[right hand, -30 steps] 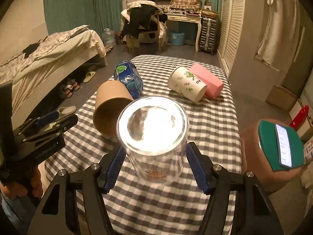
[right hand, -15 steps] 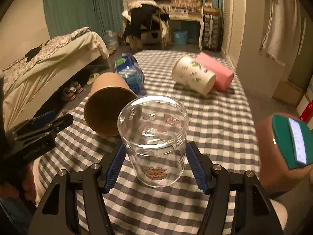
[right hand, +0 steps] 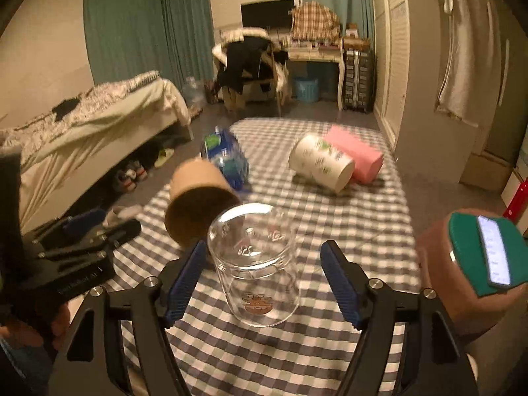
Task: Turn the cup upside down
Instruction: 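Lower the glass cup rim-down onto the tablecloth with the right tool and open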
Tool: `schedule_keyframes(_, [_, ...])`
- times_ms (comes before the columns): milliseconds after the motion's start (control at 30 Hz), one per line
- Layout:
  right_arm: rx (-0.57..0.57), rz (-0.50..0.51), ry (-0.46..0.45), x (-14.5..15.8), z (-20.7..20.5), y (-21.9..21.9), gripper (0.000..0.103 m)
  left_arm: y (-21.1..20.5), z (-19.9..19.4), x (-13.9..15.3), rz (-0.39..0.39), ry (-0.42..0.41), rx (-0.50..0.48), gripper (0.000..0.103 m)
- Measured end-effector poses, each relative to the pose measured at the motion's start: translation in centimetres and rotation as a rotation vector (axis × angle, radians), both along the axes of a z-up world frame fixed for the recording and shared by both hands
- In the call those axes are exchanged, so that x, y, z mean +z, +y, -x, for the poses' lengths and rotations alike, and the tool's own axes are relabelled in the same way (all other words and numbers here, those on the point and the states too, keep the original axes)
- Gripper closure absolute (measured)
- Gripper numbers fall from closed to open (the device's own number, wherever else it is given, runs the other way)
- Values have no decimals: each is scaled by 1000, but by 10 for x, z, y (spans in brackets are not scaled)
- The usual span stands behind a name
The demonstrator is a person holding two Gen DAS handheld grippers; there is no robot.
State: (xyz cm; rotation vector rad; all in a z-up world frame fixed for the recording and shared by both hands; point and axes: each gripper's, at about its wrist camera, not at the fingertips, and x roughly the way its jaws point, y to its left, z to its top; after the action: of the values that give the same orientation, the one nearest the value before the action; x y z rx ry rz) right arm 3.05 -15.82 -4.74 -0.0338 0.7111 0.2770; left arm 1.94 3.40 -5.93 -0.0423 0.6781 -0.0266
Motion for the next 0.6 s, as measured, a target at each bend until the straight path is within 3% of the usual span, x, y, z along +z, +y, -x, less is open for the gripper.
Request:
schedule_keyframes(333, [-110, 6, -108, 53, 46, -41, 21, -19, 35, 50, -6, -122, -38, 27])
schedule_keyframes(433, [-143, 19, -107, 63, 56, -51, 20, -25, 46, 61, -8, -162, -46, 14])
schedule_keyframes(600, [-181, 19, -140, 74, 76, -60, 12, -34, 64, 75, 3, -213, -58, 11])
